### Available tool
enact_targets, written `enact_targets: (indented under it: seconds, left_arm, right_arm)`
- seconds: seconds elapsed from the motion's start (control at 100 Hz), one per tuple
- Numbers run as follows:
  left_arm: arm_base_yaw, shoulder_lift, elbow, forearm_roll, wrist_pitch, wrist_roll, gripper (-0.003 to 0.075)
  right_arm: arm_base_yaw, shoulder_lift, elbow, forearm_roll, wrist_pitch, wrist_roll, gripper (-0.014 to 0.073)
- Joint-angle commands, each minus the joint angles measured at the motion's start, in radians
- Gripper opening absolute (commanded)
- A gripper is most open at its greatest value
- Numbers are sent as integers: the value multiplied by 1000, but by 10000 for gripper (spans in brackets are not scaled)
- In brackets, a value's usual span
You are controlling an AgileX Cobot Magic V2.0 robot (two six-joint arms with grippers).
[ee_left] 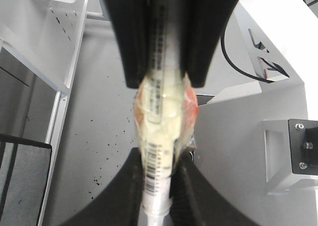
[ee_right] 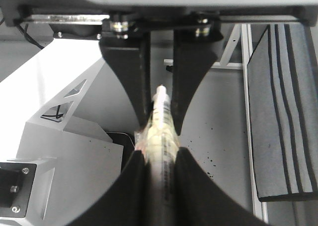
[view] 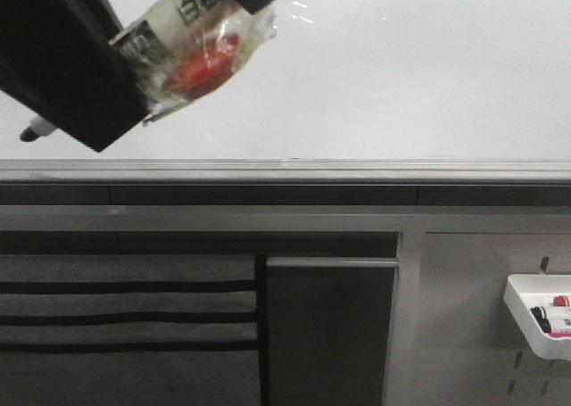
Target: Write number 3 on whiteboard
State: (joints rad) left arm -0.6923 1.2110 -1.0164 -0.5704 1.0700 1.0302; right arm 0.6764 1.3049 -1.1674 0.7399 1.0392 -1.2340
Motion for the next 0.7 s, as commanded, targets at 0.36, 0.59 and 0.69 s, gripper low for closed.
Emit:
enact_targets:
  seconds: [0.36,0.59,0.69]
  left_arm:
    - [32,-82,-53,-5,-101,-46,419]
    - [142,-235,-39,31,-145,-163,419]
    - [185,-312,17,33,-169,-189,419]
  right_arm:
    - [0,-73,-35,-134,-94,136,-5]
    - [-7,-210,-19,-412,-184,451,-6]
    - [-35,-278,62,-534,-235,643,-6]
